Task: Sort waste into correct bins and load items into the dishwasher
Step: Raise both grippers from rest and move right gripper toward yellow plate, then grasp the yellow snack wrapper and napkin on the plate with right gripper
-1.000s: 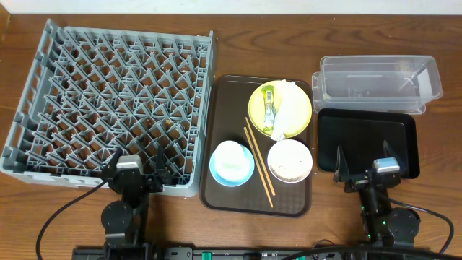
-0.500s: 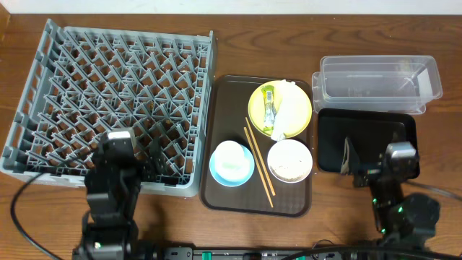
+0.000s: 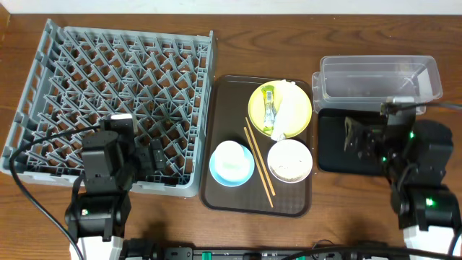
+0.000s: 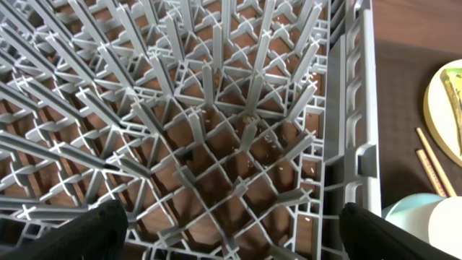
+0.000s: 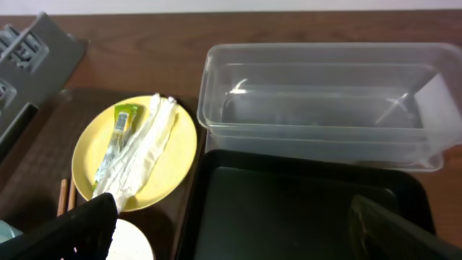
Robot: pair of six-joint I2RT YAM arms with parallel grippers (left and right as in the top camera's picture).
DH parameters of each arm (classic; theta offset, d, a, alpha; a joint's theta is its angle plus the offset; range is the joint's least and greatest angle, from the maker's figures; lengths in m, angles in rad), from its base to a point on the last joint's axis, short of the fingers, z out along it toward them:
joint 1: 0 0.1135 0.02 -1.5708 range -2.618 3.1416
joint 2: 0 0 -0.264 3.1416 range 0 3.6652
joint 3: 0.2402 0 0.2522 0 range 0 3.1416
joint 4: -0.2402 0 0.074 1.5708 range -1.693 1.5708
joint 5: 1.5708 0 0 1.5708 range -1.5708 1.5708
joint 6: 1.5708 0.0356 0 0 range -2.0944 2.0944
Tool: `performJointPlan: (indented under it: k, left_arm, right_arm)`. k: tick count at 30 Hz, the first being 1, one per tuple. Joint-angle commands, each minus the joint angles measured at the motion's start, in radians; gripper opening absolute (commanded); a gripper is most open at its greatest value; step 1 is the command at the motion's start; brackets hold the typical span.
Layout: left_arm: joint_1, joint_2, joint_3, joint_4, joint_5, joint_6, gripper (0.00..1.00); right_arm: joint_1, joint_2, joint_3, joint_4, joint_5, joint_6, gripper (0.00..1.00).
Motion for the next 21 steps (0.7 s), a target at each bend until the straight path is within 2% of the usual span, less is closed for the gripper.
performJointPlan:
  k: [1, 12, 21]
  left_arm:
    - [0.004, 0.000, 0.028, -0.006, 0.006, -0.009, 0.96]
    - [0.004, 0.002, 0.028, -0.006, 0.006, -0.009, 0.96]
    - [0.004, 0.010, 0.028, -0.006, 0.005, -0.010, 0.96]
  right_arm:
    - [0.009, 0.025, 0.027, -0.012, -0.055, 0.011, 0.99]
    - [0.009, 0.045, 0.027, -0.002, -0.079, 0.023, 0.99]
    - [0.064, 0.223, 0.077, 0.069, -0.137, 0.066, 0.99]
